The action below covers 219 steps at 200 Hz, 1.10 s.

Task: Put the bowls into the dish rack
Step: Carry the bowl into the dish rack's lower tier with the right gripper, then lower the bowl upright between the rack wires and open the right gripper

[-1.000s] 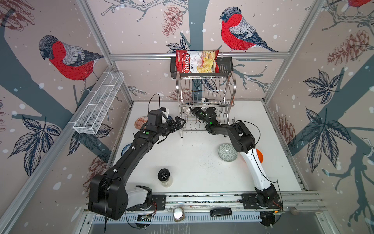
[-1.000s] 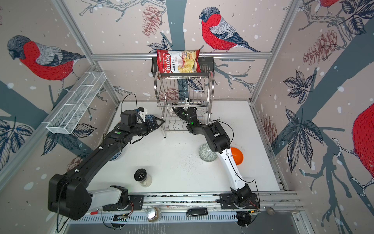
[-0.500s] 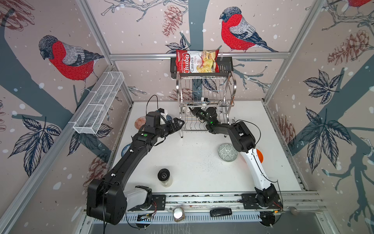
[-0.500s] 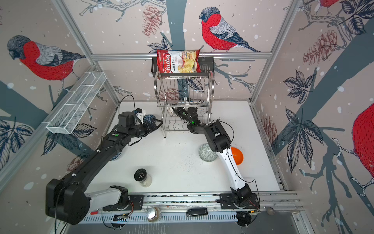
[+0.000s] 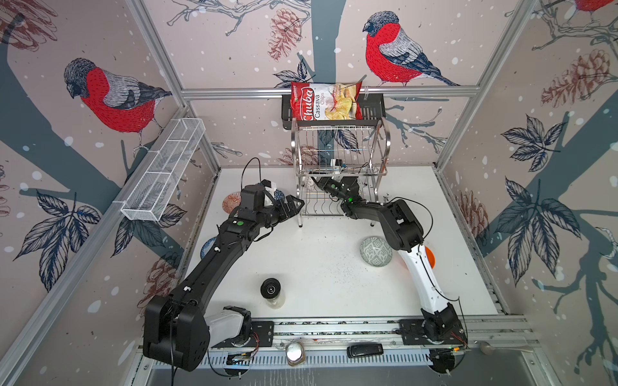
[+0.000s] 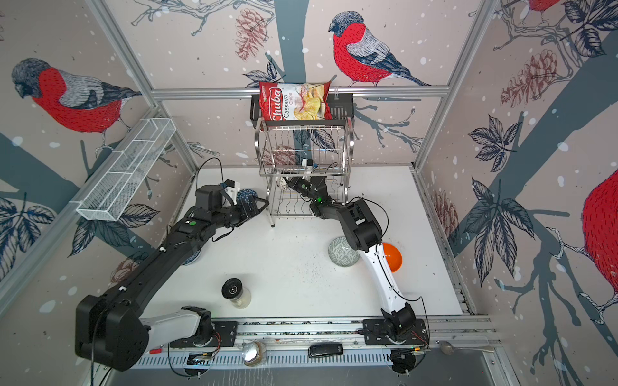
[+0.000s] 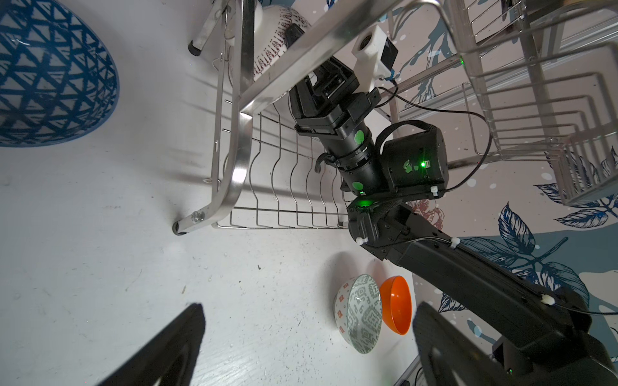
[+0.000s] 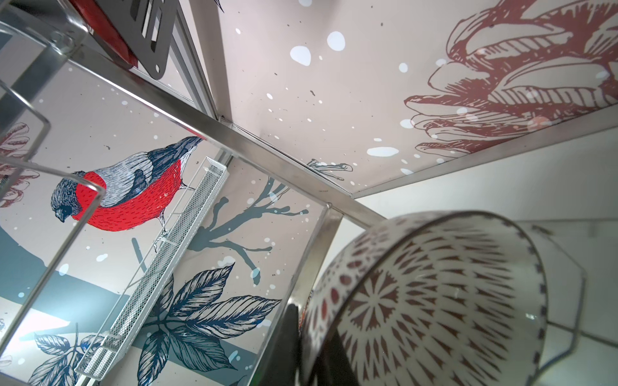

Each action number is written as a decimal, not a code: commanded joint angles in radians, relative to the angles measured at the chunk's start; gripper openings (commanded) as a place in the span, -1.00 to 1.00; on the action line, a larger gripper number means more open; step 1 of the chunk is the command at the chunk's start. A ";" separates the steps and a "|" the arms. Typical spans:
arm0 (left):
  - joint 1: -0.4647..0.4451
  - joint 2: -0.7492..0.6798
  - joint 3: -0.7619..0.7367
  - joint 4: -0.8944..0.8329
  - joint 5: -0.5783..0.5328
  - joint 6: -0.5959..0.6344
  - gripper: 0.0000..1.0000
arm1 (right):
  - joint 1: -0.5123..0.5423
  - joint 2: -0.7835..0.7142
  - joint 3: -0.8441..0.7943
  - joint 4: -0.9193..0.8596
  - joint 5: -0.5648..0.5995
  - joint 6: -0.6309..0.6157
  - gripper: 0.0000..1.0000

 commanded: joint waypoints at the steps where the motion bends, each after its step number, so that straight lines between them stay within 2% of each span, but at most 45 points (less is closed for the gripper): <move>1: 0.002 -0.010 -0.003 0.022 0.001 0.001 0.95 | -0.002 -0.018 0.000 -0.099 -0.039 -0.067 -0.97; 140: 0.001 -0.033 -0.008 -0.004 -0.011 0.012 0.95 | -0.009 -0.033 -0.010 -0.178 -0.094 -0.170 -0.93; 219: 0.000 -0.042 -0.013 -0.011 -0.011 0.013 0.95 | -0.013 -0.025 0.019 -0.214 -0.123 -0.180 -0.82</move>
